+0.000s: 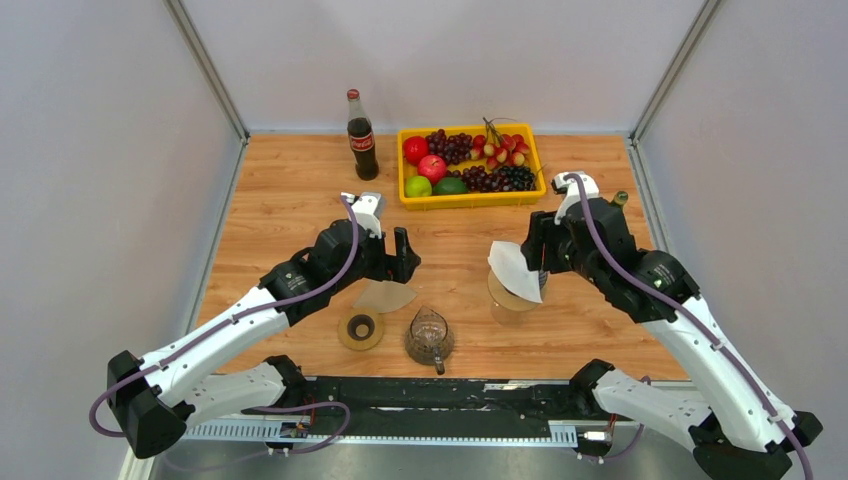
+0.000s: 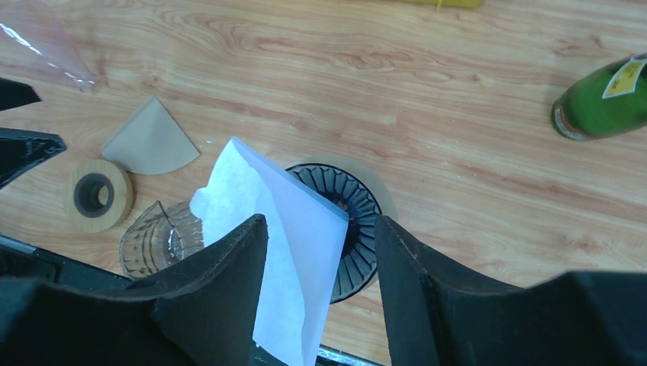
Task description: Place the coffee filter in the dripper
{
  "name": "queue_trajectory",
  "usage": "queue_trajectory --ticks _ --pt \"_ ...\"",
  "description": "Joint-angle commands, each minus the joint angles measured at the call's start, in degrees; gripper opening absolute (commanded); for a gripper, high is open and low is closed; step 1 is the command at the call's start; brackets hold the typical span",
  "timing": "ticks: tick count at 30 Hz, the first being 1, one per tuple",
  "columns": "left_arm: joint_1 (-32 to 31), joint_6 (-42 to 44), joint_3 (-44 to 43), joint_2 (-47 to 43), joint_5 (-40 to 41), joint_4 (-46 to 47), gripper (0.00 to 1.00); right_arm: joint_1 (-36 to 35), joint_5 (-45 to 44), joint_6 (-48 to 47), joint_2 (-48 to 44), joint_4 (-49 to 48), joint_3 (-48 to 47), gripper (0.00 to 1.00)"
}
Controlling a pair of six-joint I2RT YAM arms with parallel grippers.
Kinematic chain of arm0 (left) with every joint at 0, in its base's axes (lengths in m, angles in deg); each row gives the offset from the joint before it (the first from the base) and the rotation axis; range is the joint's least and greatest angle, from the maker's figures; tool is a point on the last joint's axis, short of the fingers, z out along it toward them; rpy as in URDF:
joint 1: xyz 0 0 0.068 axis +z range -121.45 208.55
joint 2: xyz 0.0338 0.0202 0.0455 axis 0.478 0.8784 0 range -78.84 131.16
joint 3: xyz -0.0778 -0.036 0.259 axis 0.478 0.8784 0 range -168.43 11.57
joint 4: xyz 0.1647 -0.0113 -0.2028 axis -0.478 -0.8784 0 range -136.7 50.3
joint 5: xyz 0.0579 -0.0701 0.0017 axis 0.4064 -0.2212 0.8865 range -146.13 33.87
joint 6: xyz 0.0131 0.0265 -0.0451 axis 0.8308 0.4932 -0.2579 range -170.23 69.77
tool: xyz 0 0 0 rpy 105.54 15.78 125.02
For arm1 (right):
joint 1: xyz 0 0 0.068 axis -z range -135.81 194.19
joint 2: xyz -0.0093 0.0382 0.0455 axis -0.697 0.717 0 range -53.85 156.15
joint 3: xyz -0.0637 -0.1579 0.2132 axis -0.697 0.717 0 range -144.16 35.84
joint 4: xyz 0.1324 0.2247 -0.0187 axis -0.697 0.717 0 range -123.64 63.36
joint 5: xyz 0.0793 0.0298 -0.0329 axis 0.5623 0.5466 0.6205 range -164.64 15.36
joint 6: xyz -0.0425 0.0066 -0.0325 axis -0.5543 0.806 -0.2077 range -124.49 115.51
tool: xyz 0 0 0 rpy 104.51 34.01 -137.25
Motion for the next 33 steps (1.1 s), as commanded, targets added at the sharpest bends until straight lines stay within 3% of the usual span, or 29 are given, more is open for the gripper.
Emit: queue_trajectory --ticks 1,7,10,16,22,26,33 --pt "0.2 -0.4 0.2 -1.1 -0.1 1.0 1.00 0.3 4.0 -2.6 -1.3 -0.2 -4.9 0.55" --pt "0.2 -0.4 0.4 -1.0 0.0 1.0 1.00 0.3 21.2 -4.4 -1.0 -2.7 -4.5 0.46" --pt "0.2 -0.4 0.3 -0.9 0.0 0.8 1.00 0.2 25.6 -5.3 -0.7 -3.5 -3.6 0.42" --pt "0.2 -0.4 0.5 -1.0 0.1 0.8 1.00 0.2 21.4 -4.8 1.0 -3.3 -1.3 0.34" --pt "0.2 -0.3 0.7 -1.3 0.7 0.1 1.00 0.3 9.5 -4.3 4.5 0.5 -0.8 0.26" --pt "0.2 -0.3 0.7 -1.5 1.1 0.0 1.00 0.2 2.9 -3.3 5.7 2.5 -1.0 0.25" --pt "0.3 0.0 0.8 -1.2 1.1 0.1 1.00 0.2 4.7 -4.5 7.5 3.1 0.0 0.26"
